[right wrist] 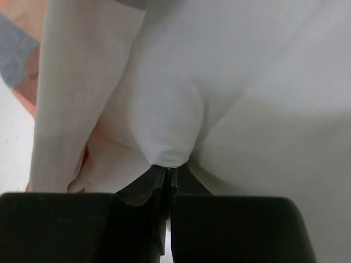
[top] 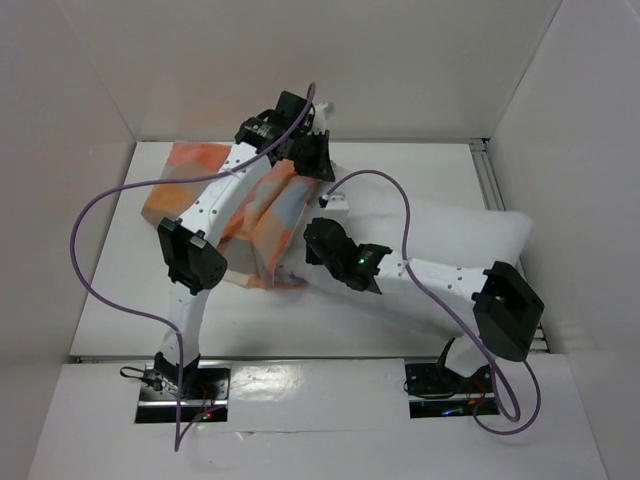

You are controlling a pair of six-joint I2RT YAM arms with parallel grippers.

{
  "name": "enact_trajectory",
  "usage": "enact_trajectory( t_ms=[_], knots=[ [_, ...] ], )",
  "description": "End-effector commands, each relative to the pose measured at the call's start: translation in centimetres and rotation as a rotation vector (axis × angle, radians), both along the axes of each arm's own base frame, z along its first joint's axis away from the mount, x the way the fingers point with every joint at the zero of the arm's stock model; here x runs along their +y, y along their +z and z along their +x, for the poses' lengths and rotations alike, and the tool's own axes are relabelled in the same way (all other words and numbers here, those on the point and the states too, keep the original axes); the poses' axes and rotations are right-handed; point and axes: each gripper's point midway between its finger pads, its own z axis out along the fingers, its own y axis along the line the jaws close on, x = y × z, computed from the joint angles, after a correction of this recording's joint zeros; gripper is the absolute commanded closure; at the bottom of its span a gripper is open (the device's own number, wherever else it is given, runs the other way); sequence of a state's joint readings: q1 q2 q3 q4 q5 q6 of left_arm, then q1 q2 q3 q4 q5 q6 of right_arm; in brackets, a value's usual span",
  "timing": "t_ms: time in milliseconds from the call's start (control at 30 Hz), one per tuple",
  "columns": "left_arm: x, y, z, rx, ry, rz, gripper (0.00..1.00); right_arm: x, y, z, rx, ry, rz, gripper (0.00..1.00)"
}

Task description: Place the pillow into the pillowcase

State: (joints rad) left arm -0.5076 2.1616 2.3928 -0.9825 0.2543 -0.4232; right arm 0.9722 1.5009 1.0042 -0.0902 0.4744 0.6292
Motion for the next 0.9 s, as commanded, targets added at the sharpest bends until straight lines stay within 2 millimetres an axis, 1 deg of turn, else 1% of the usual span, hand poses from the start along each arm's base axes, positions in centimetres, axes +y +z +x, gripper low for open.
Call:
enact_trajectory(
  t_ms=[0,33,67,100,133,167,200,233,267,300,333,367,400,433,467,500,533,567,600,633,667,700,733,767,800,833,867],
  knots=[
    [-5.4,6.3,-5.1,0.026,-0.253,-0.287,1.0,-0.6,1.3,3.1,-0.047,-0.177,0.041,1.0],
    [-5.6,5.5,-4.8,0.047,-0.244,-0.286,1.0,-0.9,2.0,3.9,-0.061,-0.208,0.067,1.0],
    [-5.3,5.1,-4.1,0.062,-0.21,-0.287,1.0,-1.6,1.9,5.1,-0.063,-0.24,0.069,1.0],
    [-4.3,5.2,-2.9,0.052,-0.174,-0.29,0.93,-1.8,1.7,5.9,-0.062,-0.257,0.064,1.0],
    [-3.7,5.8,-2.2,0.028,-0.154,-0.292,0.83,-2.1,1.8,6.7,-0.067,-0.274,0.072,1.0],
    [-3.0,5.6,-1.7,0.03,-0.129,-0.279,0.57,-2.7,2.4,8.2,-0.078,-0.291,0.082,1.0],
    [-1.7,6.5,-1.0,-0.009,-0.099,-0.27,0.42,-2.9,2.4,8.8,-0.076,-0.294,0.077,1.0],
    [-0.7,6.8,-0.8,-0.024,-0.062,-0.25,0.29,-2.8,2.4,9.6,-0.081,-0.287,0.073,1.0],
    [1.2,8.7,-0.5,-0.099,0.002,-0.216,0.22,-3.7,2.3,10.6,-0.079,-0.303,0.067,1.0],
    [2.7,9.2,-0.4,-0.128,0.044,-0.186,0.09,-3.8,2.2,10.8,-0.069,-0.283,0.065,1.0],
    [4.6,8.7,0.0,-0.131,0.107,-0.146,0.07,-3.7,2.3,11.3,-0.074,-0.265,0.062,1.0],
    [6.8,8.8,0.7,-0.167,0.196,-0.087,0.06,-4.1,2.8,12.0,-0.083,-0.258,0.065,1.0],
    [8.5,10.3,-0.3,-0.205,0.233,-0.067,0.09,-3.7,3.0,12.1,-0.081,-0.212,0.061,0.97],
    [10.0,8.6,-0.7,-0.182,0.265,-0.012,0.12,-3.4,3.1,11.9,-0.075,-0.185,0.05,0.9],
    [11.2,8.1,-1.0,-0.185,0.308,0.03,0.14,-3.7,3.6,12.2,-0.069,-0.178,0.044,0.79],
    [11.9,7.5,-1.6,-0.181,0.315,0.058,0.16,-3.3,3.7,11.9,-0.065,-0.135,0.031,0.55],
    [12.8,5.6,-3.4,-0.135,0.319,0.094,0.21,-3.4,4.3,11.5,-0.069,-0.118,0.027,0.41],
    [13.1,4.7,-4.2,-0.119,0.317,0.103,0.23,-3.3,5.4,11.5,-0.08,-0.105,0.029,0.3],
    [12.9,3.7,-5.2,-0.092,0.328,0.104,0.23,-3.3,5.8,11.2,-0.078,-0.09,0.022,0.24],
    [12.4,2.0,-7.1,-0.074,0.298,0.115,0.21,-3.6,6.8,10.9,-0.084,-0.09,0.028,0.17],
    [12.3,1.3,-7.9,-0.063,0.306,0.114,0.19,-3.7,6.5,10.1,-0.067,-0.075,-0.001,0.11],
    [12.2,0.8,-8.5,-0.042,0.321,0.089,0.16,-3.9,7.0,9.9,-0.07,-0.071,-0.009,0.07],
    [11.7,0.3,-9.1,-0.037,0.297,0.072,0.13,-4.3,7.9,9.5,-0.078,-0.071,-0.002,0.0],
    [11.3,-0.7,-9.9,-0.023,0.292,0.053,0.09,-4.6,7.5,8.8,-0.057,-0.07,-0.028,0.0],
    [11.4,-1.1,-10.0,-0.017,0.298,0.049,0.09,-5.0,7.6,8.4,-0.052,-0.065,-0.043,0.0],
    [11.2,-2.5,-10.5,0.007,0.288,0.066,0.09,-5.6,8.2,8.0,-0.055,-0.077,-0.05,0.0],
    [11.5,-3.0,-10.2,-0.005,0.305,0.079,0.07,-6.2,7.9,7.4,-0.033,-0.076,-0.071,0.0]
  ],
)
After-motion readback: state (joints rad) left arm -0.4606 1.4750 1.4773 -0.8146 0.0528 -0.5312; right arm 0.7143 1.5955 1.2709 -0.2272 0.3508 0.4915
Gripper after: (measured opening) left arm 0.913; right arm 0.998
